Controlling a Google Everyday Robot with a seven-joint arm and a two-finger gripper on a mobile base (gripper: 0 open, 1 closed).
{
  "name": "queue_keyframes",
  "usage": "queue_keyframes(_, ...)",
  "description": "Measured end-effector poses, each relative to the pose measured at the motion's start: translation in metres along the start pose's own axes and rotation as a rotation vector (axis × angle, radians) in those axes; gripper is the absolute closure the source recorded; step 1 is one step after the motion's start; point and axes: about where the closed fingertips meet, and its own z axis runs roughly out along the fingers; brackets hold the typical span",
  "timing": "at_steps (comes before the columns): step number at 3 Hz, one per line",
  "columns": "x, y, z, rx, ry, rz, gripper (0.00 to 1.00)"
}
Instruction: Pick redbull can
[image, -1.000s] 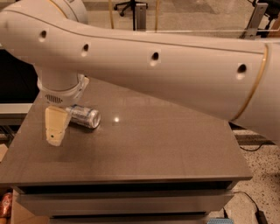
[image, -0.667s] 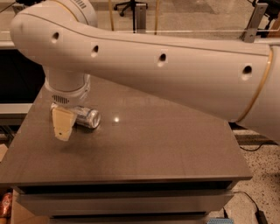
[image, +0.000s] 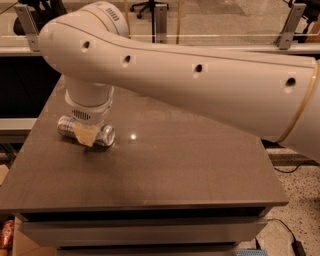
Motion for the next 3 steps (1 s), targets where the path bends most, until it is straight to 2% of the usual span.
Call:
queue_keyframes(1, 0.006, -0.005, 0.000, -0.009, -0.006, 0.005, 0.86)
queue_keyframes(2, 0.008, -0.012, -0.006, -0.014, -0.018, 0.000, 1.00)
queue_keyframes(3, 0.008, -0.021, -0.019, -0.016, -0.040, -0.014, 1.00)
